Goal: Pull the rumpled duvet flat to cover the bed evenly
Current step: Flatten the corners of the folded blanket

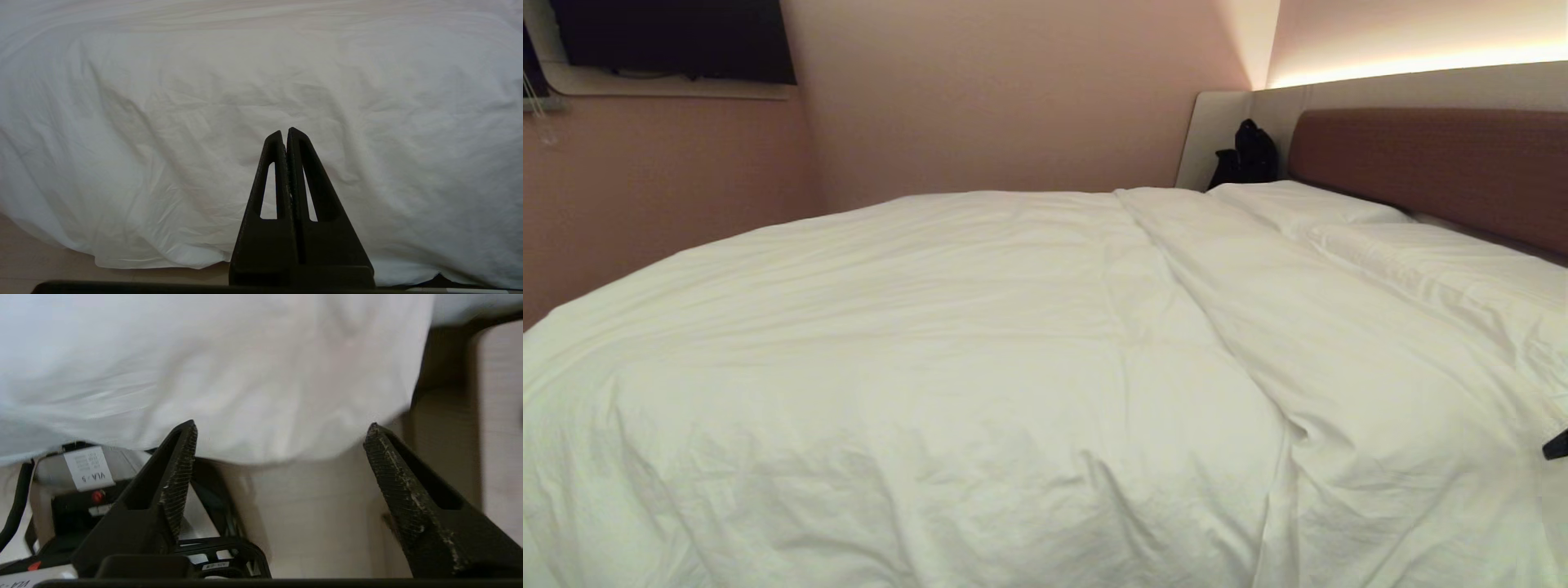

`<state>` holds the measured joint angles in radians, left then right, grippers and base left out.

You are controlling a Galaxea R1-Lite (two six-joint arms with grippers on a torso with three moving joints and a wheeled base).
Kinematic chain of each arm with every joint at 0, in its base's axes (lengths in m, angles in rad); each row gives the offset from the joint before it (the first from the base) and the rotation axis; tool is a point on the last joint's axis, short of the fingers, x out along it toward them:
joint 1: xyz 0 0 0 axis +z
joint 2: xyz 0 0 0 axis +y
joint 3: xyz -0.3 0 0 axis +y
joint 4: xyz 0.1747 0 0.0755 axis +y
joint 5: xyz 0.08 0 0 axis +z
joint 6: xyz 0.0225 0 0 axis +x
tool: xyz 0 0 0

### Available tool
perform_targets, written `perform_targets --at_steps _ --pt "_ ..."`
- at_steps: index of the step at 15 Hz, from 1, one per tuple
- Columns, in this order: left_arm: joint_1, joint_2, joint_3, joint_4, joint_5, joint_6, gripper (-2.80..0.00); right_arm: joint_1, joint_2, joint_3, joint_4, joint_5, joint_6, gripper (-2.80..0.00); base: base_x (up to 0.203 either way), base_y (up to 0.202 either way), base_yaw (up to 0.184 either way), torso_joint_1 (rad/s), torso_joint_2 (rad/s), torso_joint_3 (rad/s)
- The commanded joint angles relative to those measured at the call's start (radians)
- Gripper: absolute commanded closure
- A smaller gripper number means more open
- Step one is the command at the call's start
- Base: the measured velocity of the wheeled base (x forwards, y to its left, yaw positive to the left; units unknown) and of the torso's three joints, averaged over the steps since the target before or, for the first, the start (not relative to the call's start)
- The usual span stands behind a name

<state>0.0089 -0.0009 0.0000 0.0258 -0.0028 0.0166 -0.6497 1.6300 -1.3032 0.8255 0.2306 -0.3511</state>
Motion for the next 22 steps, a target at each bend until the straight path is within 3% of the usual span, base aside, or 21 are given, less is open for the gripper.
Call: perform_targets --at_steps 1,7,13,15,22 --pt "0.0 0.001 0.0 0.0 0.0 0.0 0.0 0.015 -0.199 -0.007 0.025 0.006 0.003 -2.8 0.0 0.0 0.0 0.0 0.0 0.0" --pt "0.0 0.001 0.0 0.0 0.0 0.0 0.0 0.084 -0.15 -0.063 0.015 0.005 0.085 -2.8 0.0 0.0 0.0 0.0 0.0 0.0" --pt "0.0 0.001 0.0 0.0 0.0 0.0 0.0 0.08 0.314 -0.273 0.004 0.02 0.213 -2.8 0.0 0.0 0.0 0.0 0.0 0.0" --pt "0.0 0.001 0.0 0.0 0.0 0.0 0.0 0.078 0.389 -0.328 0.003 0.047 0.236 -2.8 0.0 0.0 0.0 0.0 0.0 0.0" --pt "0.0 0.001 0.0 0.0 0.0 0.0 0.0 0.033 0.538 -0.388 0.003 0.015 0.238 -2.8 0.0 0.0 0.0 0.0 0.0 0.0"
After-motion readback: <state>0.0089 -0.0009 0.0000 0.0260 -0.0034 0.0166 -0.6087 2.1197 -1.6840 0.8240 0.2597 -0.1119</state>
